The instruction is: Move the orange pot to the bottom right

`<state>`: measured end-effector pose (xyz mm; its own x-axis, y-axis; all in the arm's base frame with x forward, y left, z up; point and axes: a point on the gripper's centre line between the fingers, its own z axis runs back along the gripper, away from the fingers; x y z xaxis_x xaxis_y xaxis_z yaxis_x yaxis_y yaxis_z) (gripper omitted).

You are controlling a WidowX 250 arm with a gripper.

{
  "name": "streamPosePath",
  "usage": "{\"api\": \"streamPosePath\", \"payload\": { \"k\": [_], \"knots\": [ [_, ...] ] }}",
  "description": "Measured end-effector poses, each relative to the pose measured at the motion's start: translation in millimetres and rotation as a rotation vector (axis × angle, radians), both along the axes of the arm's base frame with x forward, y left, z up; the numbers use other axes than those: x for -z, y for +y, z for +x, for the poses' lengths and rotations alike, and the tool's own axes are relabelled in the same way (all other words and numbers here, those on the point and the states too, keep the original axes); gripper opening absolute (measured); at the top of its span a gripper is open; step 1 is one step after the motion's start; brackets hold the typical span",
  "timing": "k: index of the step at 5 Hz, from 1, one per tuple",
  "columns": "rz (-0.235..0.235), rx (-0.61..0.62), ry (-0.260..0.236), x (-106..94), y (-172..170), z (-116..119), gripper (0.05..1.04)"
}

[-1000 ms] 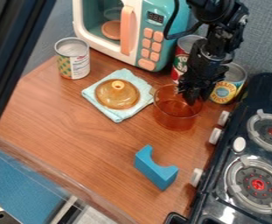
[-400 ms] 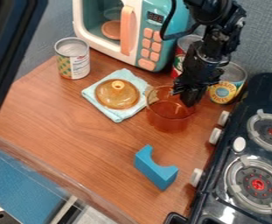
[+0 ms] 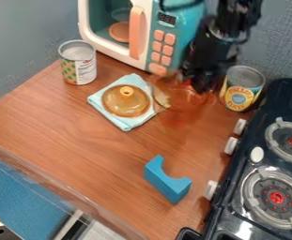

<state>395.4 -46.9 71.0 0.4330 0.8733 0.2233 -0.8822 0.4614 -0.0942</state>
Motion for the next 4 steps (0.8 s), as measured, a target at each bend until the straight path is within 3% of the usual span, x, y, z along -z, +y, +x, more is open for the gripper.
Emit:
{"api": "streamPosePath", "payload": {
  "k": [1,2,4],
  "knots": [
    [-0.003,-0.080,-0.005,-21.1,18,-35,0.078],
    [0.018,-0.125,-0.016,-24.7,32,-70,0.078],
    [0.043,-0.201,0.027,-0.4,60,-127,0.078]
  ]
}}
